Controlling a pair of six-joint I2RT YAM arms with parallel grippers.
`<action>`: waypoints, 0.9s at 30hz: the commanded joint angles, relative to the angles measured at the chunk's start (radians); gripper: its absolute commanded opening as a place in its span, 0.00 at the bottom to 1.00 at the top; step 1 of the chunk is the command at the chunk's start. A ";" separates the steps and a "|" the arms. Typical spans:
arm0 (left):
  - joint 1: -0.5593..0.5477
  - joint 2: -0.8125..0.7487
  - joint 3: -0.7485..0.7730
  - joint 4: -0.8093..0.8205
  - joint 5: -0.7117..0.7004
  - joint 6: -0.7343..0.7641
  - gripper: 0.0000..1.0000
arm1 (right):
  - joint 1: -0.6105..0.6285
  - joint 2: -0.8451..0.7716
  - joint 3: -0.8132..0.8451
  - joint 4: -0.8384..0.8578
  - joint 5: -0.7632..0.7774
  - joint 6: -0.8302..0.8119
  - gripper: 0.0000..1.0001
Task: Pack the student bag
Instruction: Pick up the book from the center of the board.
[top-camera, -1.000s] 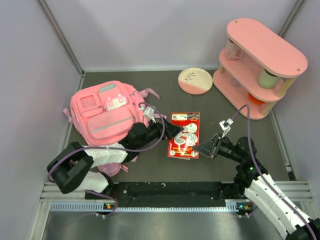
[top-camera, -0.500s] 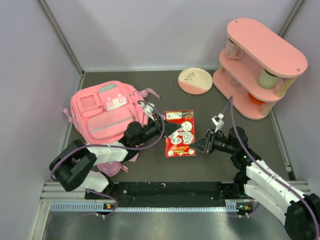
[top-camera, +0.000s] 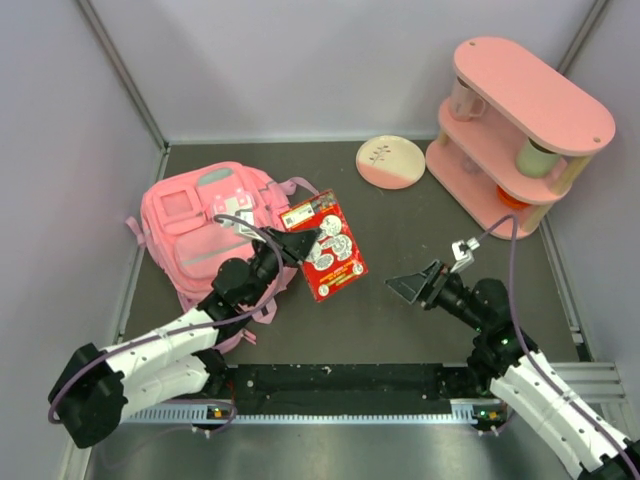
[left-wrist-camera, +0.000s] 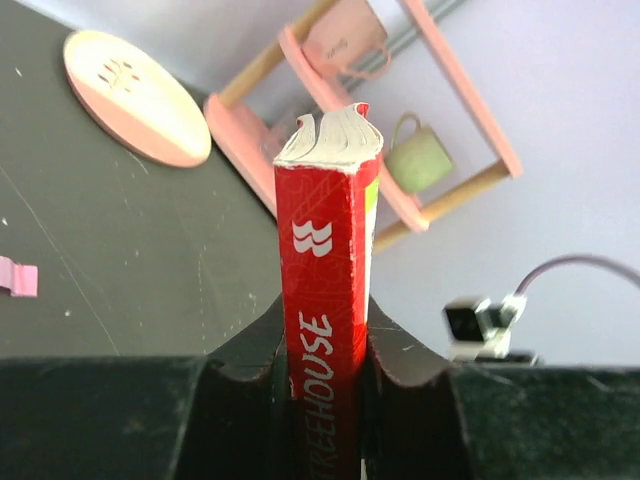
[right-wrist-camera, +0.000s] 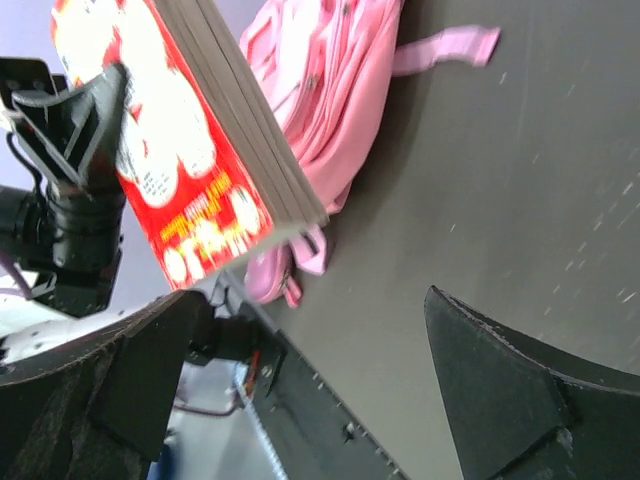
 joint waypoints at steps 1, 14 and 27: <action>-0.003 -0.047 -0.040 0.090 -0.162 -0.062 0.00 | 0.139 -0.036 -0.091 0.166 0.075 0.214 0.96; -0.004 0.097 -0.041 0.320 -0.132 -0.125 0.00 | 0.254 0.446 -0.055 0.738 0.087 0.300 0.99; -0.003 0.117 -0.005 0.311 -0.115 -0.085 0.00 | 0.335 0.911 0.050 1.247 0.093 0.489 0.99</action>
